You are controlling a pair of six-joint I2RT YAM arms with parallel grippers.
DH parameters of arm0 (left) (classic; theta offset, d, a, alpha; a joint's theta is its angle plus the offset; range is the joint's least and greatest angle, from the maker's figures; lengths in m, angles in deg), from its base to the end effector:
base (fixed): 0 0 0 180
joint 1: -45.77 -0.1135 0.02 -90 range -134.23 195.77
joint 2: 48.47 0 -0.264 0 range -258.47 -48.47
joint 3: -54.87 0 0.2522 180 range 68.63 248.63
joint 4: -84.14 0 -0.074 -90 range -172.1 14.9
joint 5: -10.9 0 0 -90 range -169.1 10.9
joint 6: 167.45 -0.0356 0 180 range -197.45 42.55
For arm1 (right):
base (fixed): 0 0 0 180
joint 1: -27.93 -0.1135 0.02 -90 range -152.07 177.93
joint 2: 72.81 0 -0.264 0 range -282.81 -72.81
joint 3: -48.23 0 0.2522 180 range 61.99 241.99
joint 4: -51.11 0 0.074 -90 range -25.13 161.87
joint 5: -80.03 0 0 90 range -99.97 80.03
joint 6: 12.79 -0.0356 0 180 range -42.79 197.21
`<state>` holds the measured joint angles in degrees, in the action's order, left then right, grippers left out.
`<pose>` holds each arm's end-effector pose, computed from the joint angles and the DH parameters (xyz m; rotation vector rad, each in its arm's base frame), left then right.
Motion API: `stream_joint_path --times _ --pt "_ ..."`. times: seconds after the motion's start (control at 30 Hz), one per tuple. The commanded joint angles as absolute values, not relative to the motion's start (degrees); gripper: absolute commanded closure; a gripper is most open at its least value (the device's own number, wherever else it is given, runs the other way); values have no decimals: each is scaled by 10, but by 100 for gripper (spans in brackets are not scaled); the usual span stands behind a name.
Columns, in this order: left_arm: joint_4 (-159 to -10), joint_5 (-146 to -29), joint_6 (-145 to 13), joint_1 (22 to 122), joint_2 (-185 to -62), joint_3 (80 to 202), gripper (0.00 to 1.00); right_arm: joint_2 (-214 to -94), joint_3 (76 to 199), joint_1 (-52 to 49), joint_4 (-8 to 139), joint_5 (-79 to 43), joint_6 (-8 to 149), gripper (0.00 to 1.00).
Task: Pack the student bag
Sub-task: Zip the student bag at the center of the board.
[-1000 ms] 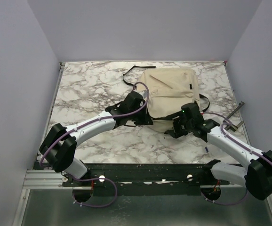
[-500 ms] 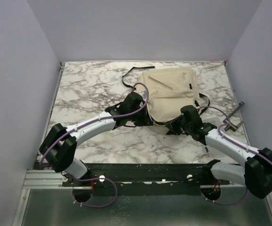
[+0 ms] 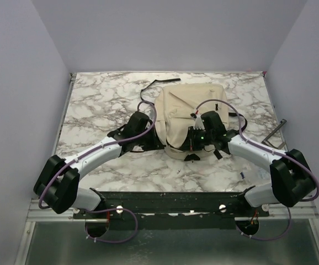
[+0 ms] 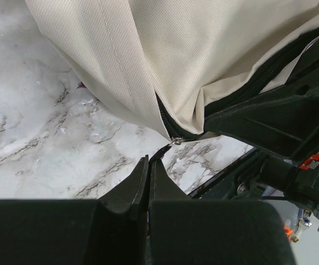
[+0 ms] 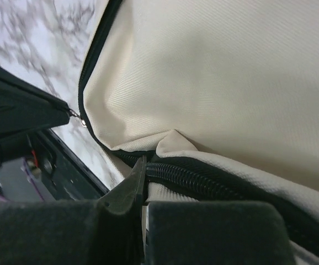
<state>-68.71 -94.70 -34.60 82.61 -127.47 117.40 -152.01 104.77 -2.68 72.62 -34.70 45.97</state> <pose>0.2262 -0.1815 0.2264 0.0156 2.5235 -0.9564 0.2330 0.1552 0.2016 -0.2164 2.4832 1.0059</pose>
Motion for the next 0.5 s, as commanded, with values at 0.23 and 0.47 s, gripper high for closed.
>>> stream_joint_path --times 0.23,0.47 --pt "-617 -937 -415 821 -1241 1226 100 -1521 1089 -56 867 -364 581 100" --pt "-574 -854 -445 804 -1354 1342 100 -1431 1023 -56 817 -321 440 99"
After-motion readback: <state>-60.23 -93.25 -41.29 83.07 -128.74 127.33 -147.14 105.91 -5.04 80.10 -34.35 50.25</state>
